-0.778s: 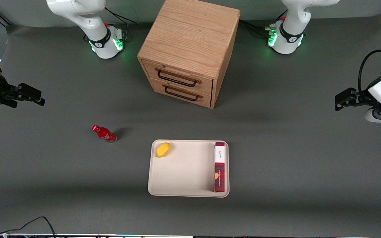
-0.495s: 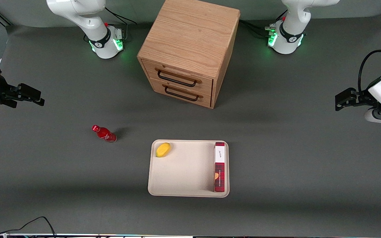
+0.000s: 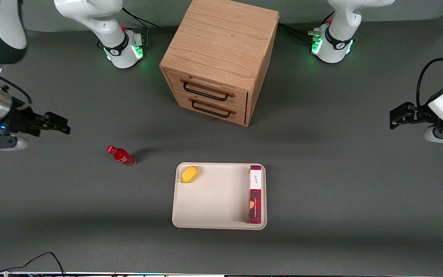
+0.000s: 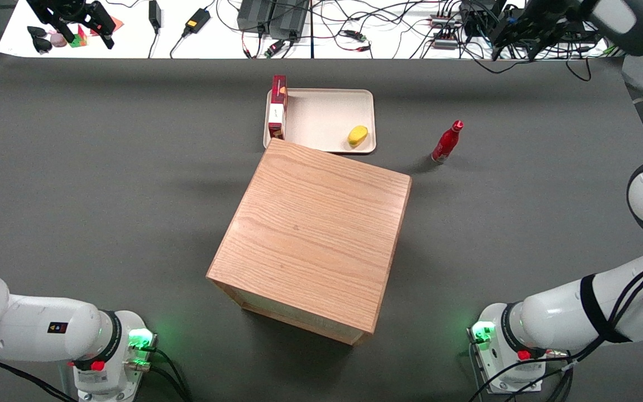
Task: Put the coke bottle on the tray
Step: 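Move the right gripper down over the red Coca-Cola bottle's cap end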
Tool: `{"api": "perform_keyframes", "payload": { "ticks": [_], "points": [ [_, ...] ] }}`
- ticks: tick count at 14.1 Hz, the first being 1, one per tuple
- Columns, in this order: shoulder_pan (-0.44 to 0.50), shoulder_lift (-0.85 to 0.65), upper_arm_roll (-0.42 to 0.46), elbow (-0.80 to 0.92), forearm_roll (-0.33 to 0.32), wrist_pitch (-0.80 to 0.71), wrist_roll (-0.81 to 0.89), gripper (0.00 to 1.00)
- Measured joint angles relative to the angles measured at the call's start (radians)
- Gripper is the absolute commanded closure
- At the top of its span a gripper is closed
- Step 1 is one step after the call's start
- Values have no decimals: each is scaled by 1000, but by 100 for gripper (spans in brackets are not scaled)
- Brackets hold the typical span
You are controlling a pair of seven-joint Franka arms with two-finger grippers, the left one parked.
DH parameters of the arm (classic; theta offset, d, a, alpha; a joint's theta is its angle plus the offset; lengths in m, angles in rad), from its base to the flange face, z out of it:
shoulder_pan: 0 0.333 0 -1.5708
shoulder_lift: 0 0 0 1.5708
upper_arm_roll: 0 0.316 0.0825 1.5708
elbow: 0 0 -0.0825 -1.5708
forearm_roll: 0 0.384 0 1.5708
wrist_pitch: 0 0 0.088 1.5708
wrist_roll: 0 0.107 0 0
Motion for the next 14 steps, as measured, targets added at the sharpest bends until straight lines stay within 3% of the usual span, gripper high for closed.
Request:
{"api": "perform_keyframes", "payload": {
  "ticks": [9, 14],
  "points": [
    [2, 7, 52, -428, -23, 475, 3, 1],
    [2, 29, 74, -513, -25, 579, 3, 5]
  ]
}}
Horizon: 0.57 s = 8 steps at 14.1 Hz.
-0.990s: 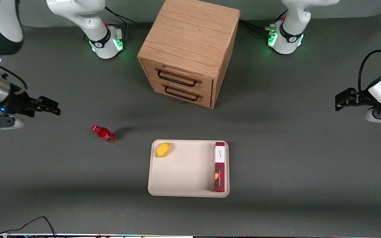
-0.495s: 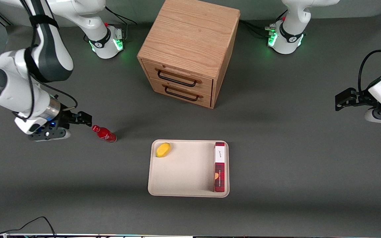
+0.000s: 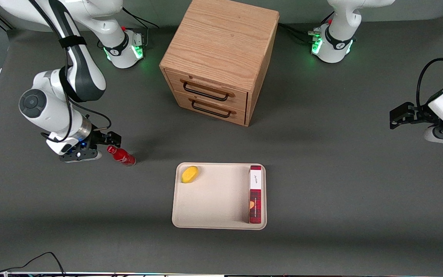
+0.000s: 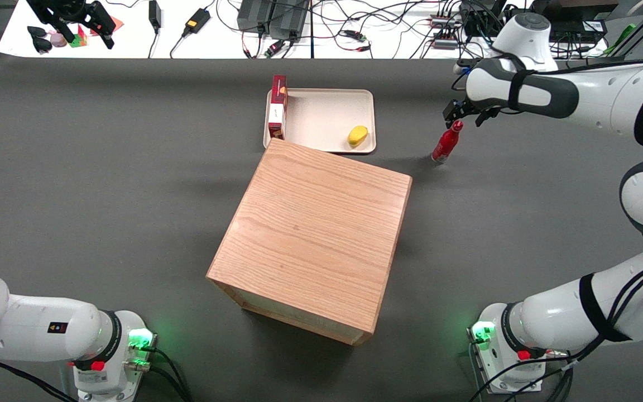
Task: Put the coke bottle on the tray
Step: 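Move the right gripper down over the red Coca-Cola bottle's cap end, then close the right gripper around the bottle's neck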
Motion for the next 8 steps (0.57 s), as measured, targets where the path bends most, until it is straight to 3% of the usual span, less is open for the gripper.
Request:
{"api": "perform_keyframes", "payload": {
  "ticks": [3, 5, 7, 8],
  "points": [
    [0, 17, 4, 0, 0, 18, 0, 11],
    [0, 21, 4, 0, -8, 20, 0, 21],
    [0, 23, 4, 0, -21, 23, 0, 44],
    [0, 25, 4, 0, -22, 27, 0, 64]
  ]
}}
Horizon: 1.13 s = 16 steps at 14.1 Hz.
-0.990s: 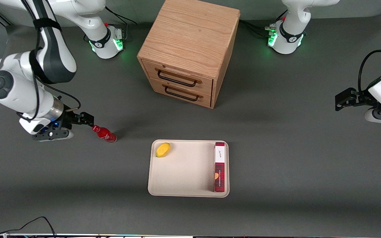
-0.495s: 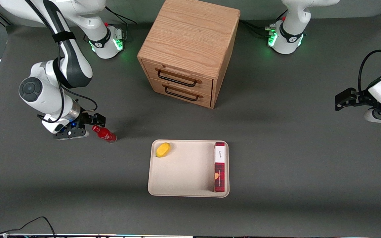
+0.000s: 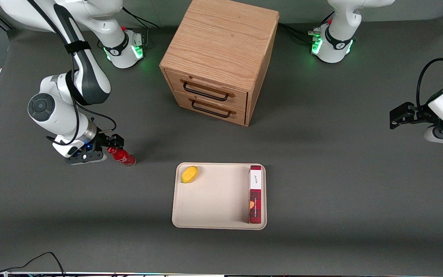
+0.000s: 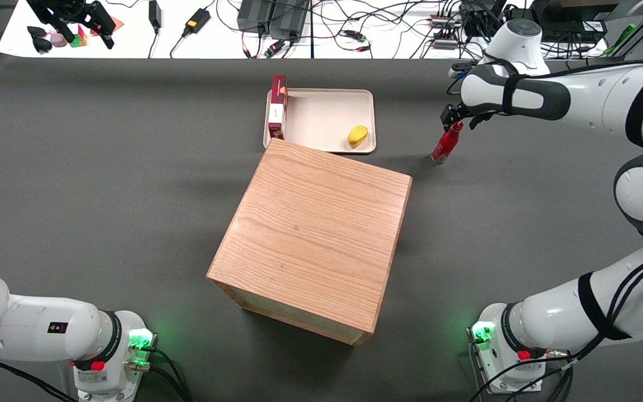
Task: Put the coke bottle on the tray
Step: 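Close the right gripper around the bottle's neck, then lift the held bottle up off the table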
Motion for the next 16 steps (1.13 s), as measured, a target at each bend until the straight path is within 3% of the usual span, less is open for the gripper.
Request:
{"api": "perform_keyframes", "payload": {
  "ticks": [3, 4, 9, 16],
  "points": [
    [0, 3, 0, 0, 0, 8, 0, 94],
    [0, 3, 0, 0, 0, 8, 1, 100],
    [0, 0, 0, 17, -1, -21, 3, 100],
    [-21, -95, -9, 478, -5, -718, 3, 100]
  ]
}}
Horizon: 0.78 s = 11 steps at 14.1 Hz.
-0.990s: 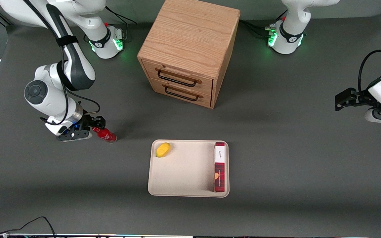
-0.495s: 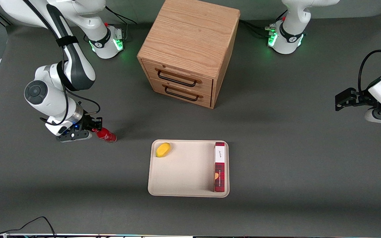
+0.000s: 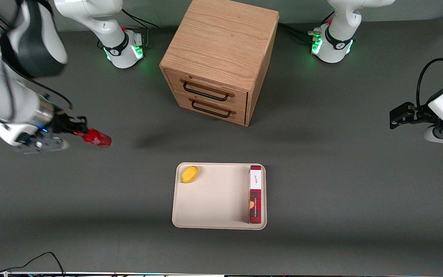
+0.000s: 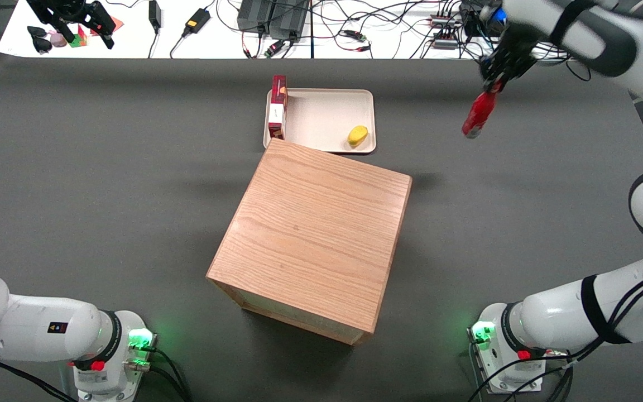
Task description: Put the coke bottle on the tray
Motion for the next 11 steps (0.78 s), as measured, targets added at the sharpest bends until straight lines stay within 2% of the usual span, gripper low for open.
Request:
{"api": "perform_keyframes", "payload": {
  "ticks": [2, 4, 7, 11],
  "points": [
    [-3, -12, -3, 108, 0, -119, 0, 100],
    [-6, -12, -4, 174, 0, -161, 0, 100],
    [-4, 19, -2, 234, 1, -161, 6, 100],
    [38, 176, 14, 368, 7, -127, 67, 100]
  ]
}}
